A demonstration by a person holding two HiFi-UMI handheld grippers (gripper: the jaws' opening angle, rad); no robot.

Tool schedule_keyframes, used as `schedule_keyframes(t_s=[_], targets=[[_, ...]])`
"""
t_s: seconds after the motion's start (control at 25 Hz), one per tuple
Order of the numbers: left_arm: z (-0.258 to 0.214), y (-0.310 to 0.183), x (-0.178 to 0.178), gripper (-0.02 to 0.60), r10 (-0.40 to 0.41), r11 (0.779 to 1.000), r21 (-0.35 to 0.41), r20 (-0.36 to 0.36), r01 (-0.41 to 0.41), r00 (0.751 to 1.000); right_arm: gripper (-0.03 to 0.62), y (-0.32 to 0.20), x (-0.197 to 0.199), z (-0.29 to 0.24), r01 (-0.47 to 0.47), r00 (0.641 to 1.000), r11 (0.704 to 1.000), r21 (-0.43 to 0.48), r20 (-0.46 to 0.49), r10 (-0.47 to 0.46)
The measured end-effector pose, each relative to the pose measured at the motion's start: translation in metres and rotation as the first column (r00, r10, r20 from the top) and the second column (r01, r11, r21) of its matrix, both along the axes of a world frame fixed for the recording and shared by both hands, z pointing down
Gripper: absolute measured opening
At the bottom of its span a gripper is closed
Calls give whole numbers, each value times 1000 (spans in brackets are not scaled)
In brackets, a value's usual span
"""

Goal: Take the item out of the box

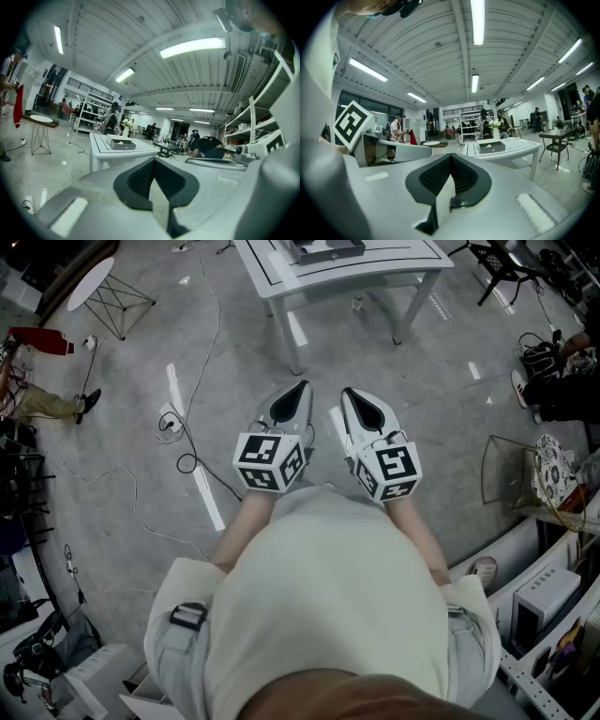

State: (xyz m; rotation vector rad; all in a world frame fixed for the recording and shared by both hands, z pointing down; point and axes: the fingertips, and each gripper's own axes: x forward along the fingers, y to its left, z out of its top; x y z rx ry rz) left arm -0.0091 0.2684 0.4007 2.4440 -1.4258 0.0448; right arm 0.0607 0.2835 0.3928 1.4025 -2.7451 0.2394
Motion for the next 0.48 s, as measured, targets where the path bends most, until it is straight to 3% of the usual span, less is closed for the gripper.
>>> schedule_keyframes(t_s=[0.48], targets=[[-2, -2, 0, 0, 9, 1000, 6, -6, -9, 1000, -3, -1, -3, 0, 2, 1000, 1000, 2, -7, -2]])
